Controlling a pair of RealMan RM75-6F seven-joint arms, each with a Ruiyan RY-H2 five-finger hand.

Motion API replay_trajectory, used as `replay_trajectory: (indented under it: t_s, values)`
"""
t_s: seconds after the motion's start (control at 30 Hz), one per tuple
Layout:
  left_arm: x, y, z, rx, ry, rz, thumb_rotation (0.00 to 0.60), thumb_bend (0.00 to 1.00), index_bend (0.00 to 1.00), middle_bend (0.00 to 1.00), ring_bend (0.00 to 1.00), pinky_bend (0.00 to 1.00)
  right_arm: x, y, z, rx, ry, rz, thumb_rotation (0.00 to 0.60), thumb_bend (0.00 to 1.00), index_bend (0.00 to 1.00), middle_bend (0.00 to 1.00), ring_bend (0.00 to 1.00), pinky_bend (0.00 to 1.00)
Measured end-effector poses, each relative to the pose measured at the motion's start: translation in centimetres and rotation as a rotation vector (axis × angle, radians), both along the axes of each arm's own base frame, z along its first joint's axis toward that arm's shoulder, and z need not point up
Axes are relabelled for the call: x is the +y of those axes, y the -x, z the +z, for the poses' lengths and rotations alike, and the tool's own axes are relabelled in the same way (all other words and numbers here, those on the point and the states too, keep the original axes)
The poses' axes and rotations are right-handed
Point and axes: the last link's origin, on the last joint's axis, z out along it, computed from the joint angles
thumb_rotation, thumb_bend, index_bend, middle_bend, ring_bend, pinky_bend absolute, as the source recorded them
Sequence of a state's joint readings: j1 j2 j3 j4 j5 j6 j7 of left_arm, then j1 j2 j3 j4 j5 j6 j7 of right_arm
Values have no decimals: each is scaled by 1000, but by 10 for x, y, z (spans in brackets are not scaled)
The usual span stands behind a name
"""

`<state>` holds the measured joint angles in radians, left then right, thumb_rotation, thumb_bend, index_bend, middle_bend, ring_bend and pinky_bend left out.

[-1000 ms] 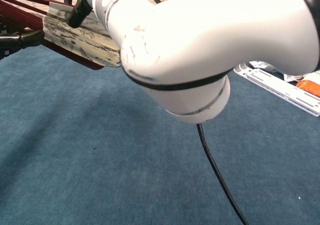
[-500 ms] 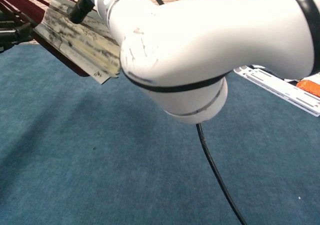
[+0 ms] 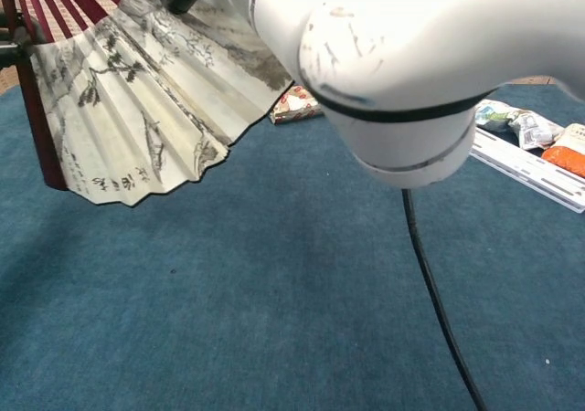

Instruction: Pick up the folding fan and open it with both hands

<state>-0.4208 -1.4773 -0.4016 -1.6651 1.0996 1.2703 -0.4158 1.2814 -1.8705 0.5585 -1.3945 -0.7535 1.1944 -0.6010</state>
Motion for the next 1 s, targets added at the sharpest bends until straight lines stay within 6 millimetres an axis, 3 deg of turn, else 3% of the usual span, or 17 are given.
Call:
replay_trajectory:
  t_s: [0.33, 0.7, 1.0]
  values:
    - [7, 10, 10, 142, -73, -10, 600, 676, 684, 639, 234, 36, -5, 20, 17, 33, 30, 16, 600, 652, 697, 159, 0, 0]
    - [25, 33, 33, 408, -226, -17, 600, 633, 629, 573, 217, 33, -4, 39, 36, 62, 77, 71, 600, 653, 689, 159, 0, 0]
    - [26, 39, 32, 452, -256, -40, 600, 548, 492, 412, 166, 28, 4, 51, 37, 67, 106, 136, 600, 653, 673, 159, 0, 0]
